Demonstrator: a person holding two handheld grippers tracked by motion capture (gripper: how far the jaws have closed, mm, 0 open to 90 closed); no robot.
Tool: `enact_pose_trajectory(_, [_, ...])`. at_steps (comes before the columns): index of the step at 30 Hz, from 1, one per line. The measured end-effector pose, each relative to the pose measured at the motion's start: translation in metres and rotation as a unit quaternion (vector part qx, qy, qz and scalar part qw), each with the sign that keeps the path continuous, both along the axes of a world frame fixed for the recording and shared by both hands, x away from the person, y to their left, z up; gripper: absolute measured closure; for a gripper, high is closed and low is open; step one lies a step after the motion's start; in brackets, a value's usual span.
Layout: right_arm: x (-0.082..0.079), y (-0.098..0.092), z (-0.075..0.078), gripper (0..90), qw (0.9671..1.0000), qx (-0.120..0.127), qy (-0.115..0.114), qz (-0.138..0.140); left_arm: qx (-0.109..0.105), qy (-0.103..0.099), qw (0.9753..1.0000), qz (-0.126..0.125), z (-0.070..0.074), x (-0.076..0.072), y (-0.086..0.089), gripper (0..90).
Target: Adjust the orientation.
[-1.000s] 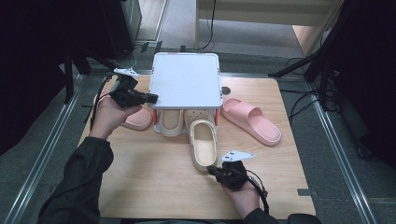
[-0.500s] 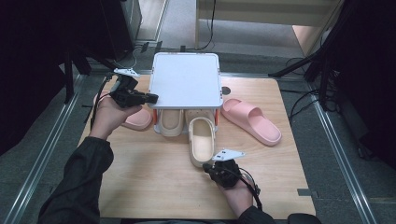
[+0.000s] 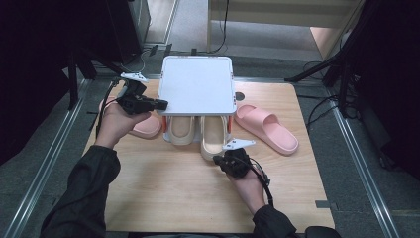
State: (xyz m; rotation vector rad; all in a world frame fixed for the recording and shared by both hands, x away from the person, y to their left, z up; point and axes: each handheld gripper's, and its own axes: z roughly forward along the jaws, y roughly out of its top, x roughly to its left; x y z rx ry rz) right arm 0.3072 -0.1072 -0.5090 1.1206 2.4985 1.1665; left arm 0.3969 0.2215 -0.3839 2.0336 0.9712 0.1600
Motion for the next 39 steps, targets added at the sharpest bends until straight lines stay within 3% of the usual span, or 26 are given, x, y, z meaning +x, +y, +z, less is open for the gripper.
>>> enact_pose_trajectory(9, [0.035,0.004,0.001,90.0,0.9998,0.018,-0.003,-0.008,-0.001,-0.002,1.0,-0.001,0.0,0.0,-0.001,86.1])
enact_pose_trajectory(14, [0.05,0.009,0.001,89.4,0.9998,0.012,0.002,-0.016,-0.002,-0.002,1.0,-0.002,0.0,0.0,-0.001,85.9])
enact_pose_trajectory(22, [0.064,0.011,-0.001,90.0,0.9996,0.019,0.001,-0.023,-0.001,-0.012,0.9999,-0.007,-0.001,-0.001,0.0,85.2])
enact_pose_trajectory(27, [0.059,0.01,0.002,87.4,0.9997,0.011,0.008,-0.02,-0.006,-0.013,0.9999,-0.009,-0.002,-0.002,0.0,82.2])
enact_pose_trajectory(30, [0.052,0.006,0.007,84.3,0.9998,0.019,0.006,-0.009,0.001,-0.029,0.9995,0.007,-0.001,-0.003,0.0,74.2])
enact_pose_trajectory(33, [0.043,0.001,0.012,79.3,0.9995,0.032,0.0,0.005,-0.027,-0.011,0.9995,0.013,0.0,-0.004,0.004,63.0])
enact_pose_trajectory(37, [0.034,-0.006,0.018,69.2,0.9983,0.051,0.007,0.027,-0.023,-0.01,0.9993,0.028,0.004,-0.009,0.009,50.3])
enact_pose_trajectory(39, [0.03,-0.011,0.025,65.4,0.9966,0.073,0.015,0.034,-0.023,-0.012,0.9992,0.03,0.007,-0.013,0.012,46.6])
